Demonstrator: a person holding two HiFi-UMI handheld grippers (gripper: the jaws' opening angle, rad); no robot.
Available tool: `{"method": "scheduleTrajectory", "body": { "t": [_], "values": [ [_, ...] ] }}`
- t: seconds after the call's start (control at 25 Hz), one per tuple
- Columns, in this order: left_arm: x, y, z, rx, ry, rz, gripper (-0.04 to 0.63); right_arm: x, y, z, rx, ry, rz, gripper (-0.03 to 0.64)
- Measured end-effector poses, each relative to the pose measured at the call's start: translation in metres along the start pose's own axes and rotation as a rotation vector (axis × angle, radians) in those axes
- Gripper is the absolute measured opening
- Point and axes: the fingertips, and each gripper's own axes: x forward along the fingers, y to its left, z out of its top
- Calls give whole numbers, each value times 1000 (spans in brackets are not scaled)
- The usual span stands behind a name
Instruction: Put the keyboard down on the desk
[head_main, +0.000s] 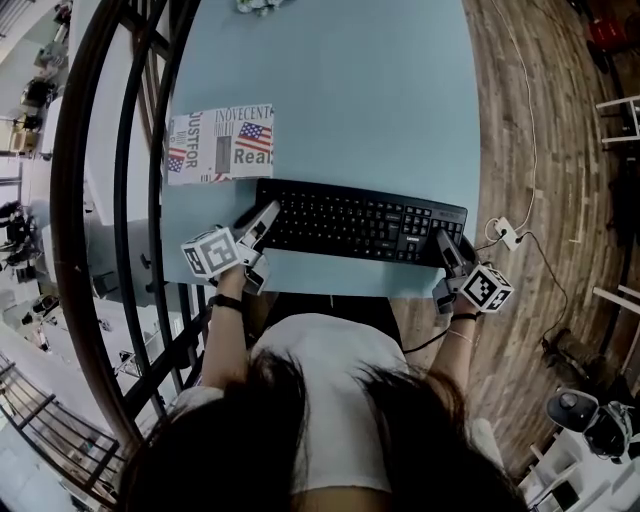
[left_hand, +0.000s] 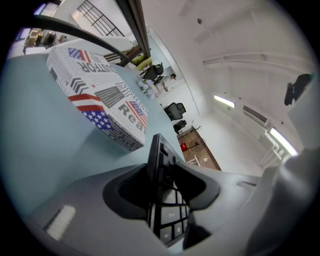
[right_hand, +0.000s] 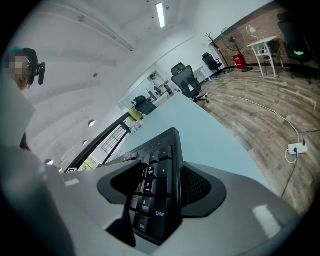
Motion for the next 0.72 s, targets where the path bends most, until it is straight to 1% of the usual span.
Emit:
{"method": "scheduleTrajectory", "body": {
  "t": [0.36,0.52,0.72],
  "values": [
    [-3,18,-15,-66,25,46,183,18,-11,-13,-8,60,-22,232],
    [-3,26,-15,-74,23,75,183,28,-12,-16,-11,76,-28,235],
    [0,32,-13,-68,41,136,189,32,-15,-14,-18,92,-57,238]
  ]
}}
